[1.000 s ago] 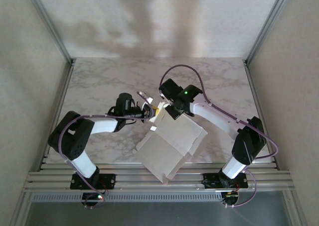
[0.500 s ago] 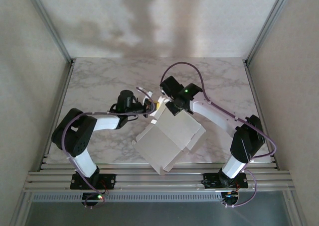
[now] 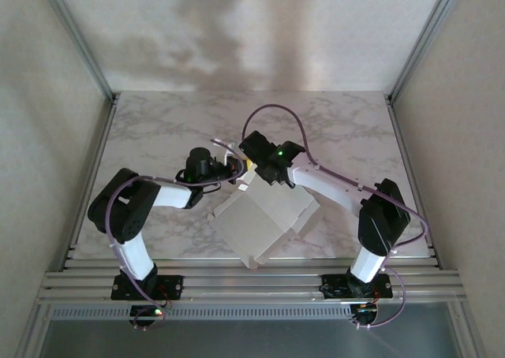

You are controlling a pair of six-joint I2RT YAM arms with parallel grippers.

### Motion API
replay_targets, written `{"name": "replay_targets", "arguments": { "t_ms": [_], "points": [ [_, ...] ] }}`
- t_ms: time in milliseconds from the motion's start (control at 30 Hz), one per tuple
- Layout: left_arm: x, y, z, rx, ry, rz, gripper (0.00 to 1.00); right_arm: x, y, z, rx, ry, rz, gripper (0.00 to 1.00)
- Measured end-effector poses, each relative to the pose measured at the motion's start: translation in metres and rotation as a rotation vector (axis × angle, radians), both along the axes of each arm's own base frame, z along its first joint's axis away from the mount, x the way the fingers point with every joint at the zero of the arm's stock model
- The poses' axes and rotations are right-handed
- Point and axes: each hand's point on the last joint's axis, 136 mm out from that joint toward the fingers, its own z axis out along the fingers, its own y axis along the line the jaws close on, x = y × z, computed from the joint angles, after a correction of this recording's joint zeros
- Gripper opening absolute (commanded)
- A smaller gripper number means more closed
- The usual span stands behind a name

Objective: Fold the paper box

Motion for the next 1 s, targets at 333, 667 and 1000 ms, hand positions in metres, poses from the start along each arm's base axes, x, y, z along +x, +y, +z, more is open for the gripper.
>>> {"name": "replay_targets", "arguments": {
  "t_ms": [333, 667, 1000],
  "points": [
    [-0.011, 0.005, -0.014, 0.039, 0.001, -0.002, 0.00, -0.008, 0.008, -0.007, 0.074, 0.052, 0.019, 0.22],
    [-0.014, 0.007, -0.010, 0.049, -0.040, -0.011, 0.00, -0.019, 0.011, 0.049, 0.351, 0.098, 0.005, 0.53],
    [-0.013, 0.006, -0.007, 0.047, -0.060, -0.012, 0.00, -0.086, 0.010, 0.004, 0.581, 0.228, -0.103, 0.08]
  ]
}}
